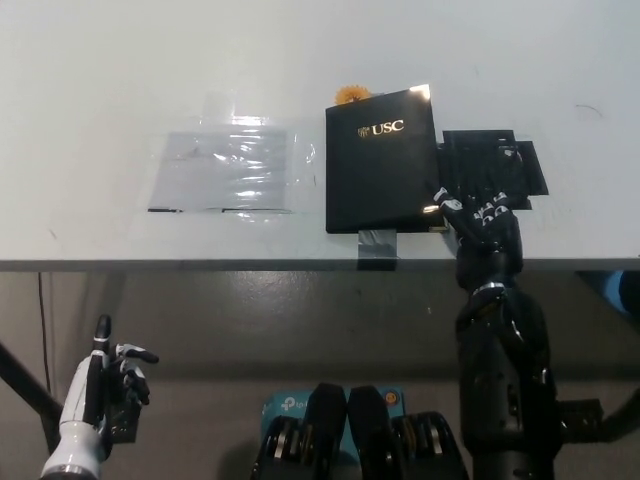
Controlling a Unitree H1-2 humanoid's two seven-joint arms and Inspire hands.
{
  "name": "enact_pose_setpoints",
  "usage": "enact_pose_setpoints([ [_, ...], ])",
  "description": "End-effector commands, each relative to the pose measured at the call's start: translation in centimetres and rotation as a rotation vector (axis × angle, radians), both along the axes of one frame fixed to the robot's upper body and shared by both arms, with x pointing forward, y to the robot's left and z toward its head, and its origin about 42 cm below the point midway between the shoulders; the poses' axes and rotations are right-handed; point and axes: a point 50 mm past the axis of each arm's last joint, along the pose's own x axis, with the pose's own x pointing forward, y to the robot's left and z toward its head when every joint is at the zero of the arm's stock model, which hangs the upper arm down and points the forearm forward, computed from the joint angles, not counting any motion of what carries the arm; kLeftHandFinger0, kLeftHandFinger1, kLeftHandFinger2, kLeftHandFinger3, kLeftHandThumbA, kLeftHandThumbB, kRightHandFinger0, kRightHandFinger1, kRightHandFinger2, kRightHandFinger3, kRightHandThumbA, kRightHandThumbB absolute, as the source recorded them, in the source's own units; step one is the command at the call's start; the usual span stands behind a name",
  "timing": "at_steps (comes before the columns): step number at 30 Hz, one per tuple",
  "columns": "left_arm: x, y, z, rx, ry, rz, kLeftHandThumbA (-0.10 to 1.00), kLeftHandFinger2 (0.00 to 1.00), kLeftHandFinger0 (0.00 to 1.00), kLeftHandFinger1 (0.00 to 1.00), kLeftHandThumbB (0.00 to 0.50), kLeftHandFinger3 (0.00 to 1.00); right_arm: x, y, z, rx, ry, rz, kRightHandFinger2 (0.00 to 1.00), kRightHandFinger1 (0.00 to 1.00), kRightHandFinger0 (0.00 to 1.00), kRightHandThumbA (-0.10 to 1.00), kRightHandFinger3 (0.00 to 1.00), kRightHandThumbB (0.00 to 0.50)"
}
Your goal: The robot uses its right hand to push the cover of the diary kept in the middle of the desk towards the left to open it
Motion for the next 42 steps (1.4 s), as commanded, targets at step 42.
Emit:
enact_pose_setpoints([
  [42, 1.5, -0.8, 1.8, 0.027, -0.054, -0.05, 1.0, 0.15, 0.09, 0.19, 0.437, 0.32, -1.3, 13.8, 3.2, -0.009, -0.044, 0.277, 1.0, 1.0, 1.0, 0.99, 1.0, 0.111],
])
